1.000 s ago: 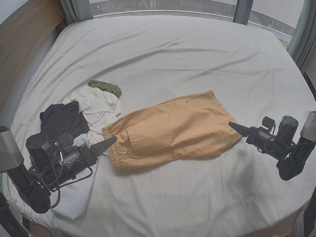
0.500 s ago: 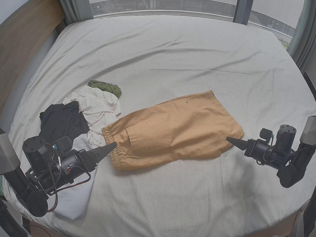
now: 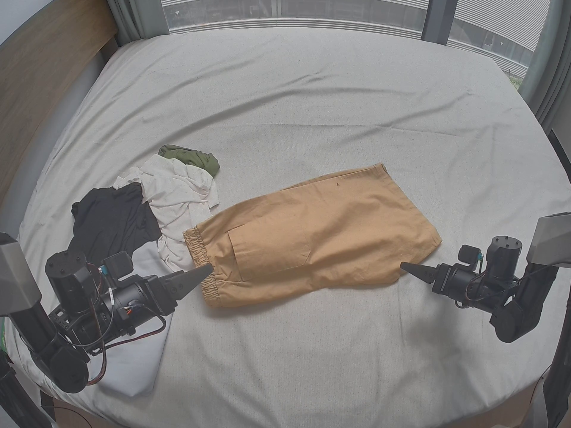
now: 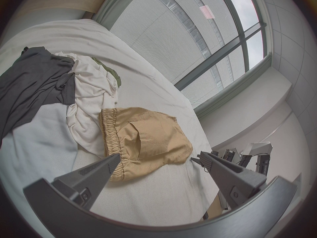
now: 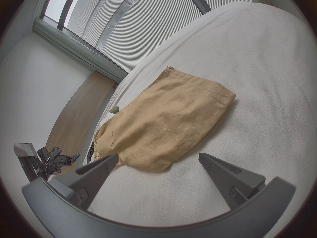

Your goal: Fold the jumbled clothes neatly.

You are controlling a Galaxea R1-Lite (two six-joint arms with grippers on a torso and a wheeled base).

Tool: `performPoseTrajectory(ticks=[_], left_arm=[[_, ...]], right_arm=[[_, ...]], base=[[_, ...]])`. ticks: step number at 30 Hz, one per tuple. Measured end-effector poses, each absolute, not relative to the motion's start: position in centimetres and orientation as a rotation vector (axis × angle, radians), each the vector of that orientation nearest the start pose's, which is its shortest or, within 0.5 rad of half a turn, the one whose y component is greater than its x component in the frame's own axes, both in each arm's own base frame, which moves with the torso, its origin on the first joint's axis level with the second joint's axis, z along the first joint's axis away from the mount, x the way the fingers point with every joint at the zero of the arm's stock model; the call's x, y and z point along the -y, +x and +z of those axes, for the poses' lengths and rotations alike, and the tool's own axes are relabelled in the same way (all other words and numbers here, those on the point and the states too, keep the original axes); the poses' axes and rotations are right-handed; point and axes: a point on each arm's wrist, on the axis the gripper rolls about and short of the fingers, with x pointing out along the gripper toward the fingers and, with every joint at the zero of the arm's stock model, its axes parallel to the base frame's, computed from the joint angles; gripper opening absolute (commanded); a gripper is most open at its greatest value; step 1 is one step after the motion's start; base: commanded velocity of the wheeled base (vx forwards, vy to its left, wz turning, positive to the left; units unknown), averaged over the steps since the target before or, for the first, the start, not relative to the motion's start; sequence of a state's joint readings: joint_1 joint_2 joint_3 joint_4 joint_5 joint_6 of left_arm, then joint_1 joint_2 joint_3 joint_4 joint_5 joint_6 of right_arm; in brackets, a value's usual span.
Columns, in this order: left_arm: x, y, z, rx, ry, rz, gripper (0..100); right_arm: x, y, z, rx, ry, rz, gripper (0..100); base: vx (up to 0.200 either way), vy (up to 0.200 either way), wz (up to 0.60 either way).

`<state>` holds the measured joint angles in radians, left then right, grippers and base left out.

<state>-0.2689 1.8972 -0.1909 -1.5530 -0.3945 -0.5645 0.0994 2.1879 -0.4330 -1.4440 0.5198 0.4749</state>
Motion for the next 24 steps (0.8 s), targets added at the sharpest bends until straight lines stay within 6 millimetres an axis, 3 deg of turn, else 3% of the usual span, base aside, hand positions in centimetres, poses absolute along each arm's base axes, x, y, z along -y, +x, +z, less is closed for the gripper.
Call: performPoseTrajectory(ticks=[24], left_arm=[[7.3, 23.7, 8.5, -0.337, -0.554, -0.599, 100]], right_arm=[[-6.1, 34.7, -0.1, -0.44, 0.512, 0.56, 100]], base=[[0.0, 0.0, 0.0]])
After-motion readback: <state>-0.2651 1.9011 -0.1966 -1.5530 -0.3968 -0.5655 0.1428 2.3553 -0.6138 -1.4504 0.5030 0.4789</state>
